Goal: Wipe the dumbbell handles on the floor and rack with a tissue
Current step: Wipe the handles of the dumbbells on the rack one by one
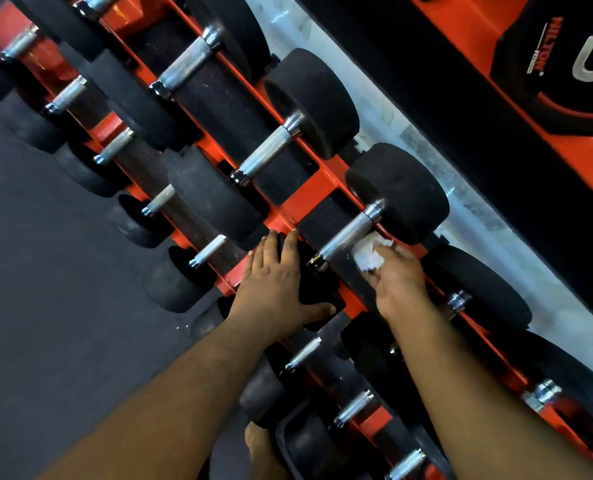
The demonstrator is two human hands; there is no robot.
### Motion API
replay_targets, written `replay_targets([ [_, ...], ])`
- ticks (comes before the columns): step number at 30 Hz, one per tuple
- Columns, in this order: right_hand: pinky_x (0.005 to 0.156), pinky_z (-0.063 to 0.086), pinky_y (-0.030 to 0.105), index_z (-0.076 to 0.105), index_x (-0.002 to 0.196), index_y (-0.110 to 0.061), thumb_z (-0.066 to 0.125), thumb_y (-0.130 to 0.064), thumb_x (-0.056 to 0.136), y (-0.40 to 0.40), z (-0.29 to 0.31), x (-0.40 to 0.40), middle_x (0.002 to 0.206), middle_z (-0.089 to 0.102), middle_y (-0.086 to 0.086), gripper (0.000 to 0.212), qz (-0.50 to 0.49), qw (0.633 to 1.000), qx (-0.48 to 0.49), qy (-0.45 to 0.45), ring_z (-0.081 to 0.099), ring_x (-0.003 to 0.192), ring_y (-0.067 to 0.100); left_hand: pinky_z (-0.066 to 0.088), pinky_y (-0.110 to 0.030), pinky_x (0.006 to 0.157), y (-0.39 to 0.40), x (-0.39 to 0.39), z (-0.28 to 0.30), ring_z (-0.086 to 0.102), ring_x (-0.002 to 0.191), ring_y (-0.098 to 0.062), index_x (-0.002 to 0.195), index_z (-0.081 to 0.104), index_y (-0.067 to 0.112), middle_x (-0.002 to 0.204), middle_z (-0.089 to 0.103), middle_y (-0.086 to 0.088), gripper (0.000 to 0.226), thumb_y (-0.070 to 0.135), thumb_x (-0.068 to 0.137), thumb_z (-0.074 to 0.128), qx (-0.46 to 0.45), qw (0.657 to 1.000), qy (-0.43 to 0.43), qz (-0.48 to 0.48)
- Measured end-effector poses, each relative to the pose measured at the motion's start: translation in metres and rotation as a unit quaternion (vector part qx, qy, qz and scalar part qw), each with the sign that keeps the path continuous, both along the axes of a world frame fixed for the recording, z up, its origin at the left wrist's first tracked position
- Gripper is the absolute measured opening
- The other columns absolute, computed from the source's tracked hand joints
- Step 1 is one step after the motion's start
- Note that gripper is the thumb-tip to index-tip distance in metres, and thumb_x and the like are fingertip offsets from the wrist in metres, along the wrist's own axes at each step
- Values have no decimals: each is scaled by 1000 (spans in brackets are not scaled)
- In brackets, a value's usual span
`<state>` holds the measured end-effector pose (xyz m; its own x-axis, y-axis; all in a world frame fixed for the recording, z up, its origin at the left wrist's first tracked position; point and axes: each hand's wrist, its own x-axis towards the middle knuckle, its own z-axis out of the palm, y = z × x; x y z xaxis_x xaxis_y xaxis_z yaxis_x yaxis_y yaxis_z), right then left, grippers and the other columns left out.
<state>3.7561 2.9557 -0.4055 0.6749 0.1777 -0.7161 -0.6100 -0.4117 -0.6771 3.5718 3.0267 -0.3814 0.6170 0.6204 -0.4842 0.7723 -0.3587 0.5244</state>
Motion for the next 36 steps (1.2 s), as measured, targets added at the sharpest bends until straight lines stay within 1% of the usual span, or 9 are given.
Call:
replay_targets([
  [3, 71, 54, 32, 64, 100, -14, 59, -9, 98, 30, 6, 5, 100, 69, 8, 8, -85, 990, 76, 80, 67, 90, 18, -2, -41, 125, 1, 0, 0, -6, 156, -28, 160, -11, 22, 168, -5, -15, 137, 75, 66, 75, 6, 1000, 3, 1],
  [6, 94, 52, 40, 62, 123, -8, 61, -13, 94, 39, 14, 8, 120, 68, 12, 29, -73, 982, 115, 131, 66, 109, 23, -2, -40, 125, 0, 0, 0, -6, 156, -28, 160, -11, 22, 168, -5, -15, 137, 75, 67, 75, 5, 1000, 2, 2],
  [9, 96, 52, 46, 64, 111, -9, 63, -13, 91, 49, 17, 6, 110, 68, 12, 20, -68, 980, 129, 135, 66, 107, 26, -2, -41, 125, -1, 1, -2, -6, 156, -28, 160, -10, 22, 168, -5, -15, 138, 75, 66, 75, 10, 1000, 4, 4],
  [12, 82, 52, 32, 63, 90, -13, 64, -13, 93, 59, 18, 4, 92, 62, 5, 3, -55, 983, 116, 130, 61, 88, 19, -2, -41, 125, -1, 1, -1, -7, 156, -28, 160, -10, 22, 168, -6, -14, 138, 75, 66, 76, 4, 1000, 3, 5],
  [19, 103, 44, 51, 64, 116, -18, 69, -28, 87, 42, 19, 5, 124, 66, 10, 31, -25, 979, 140, 147, 62, 116, 27, -3, -40, 125, -2, 2, -4, -6, 156, -27, 160, -10, 22, 168, -5, -14, 139, 74, 64, 77, 10, 1000, 1, 10],
  [24, 79, 50, 30, 64, 86, -18, 66, -18, 92, 65, 23, 1, 89, 57, 2, 6, -49, 985, 107, 130, 57, 84, 17, -6, -38, 123, -1, 2, -1, -7, 156, -27, 160, -11, 22, 168, -6, -14, 138, 73, 66, 77, 6, 1000, -5, 10],
  [29, 102, 46, 50, 65, 103, -14, 64, -29, 92, 50, 30, 4, 104, 72, 11, 19, -15, 979, 127, 157, 69, 101, 28, -4, -41, 126, -1, 1, -4, -6, 156, -27, 160, -10, 23, 168, -5, -14, 140, 74, 64, 77, 7, 1000, -4, 15],
  [33, 78, 52, 36, 64, 88, -17, 66, -24, 93, 64, 30, 1, 85, 64, 3, 9, -23, 985, 105, 136, 64, 76, 16, -4, -40, 125, -2, 2, -3, -5, 156, -28, 160, -9, 23, 168, -3, -15, 139, 73, 63, 78, 7, 1000, -7, 18],
  [36, 91, 50, 36, 65, 98, -18, 70, -27, 90, 61, 23, 2, 97, 58, 3, 13, -30, 983, 108, 143, 58, 90, 17, -4, -39, 125, -1, 3, -3, -4, 156, -28, 160, -8, 22, 168, -3, -15, 140, 74, 62, 77, 9, 1000, -6, 16],
])
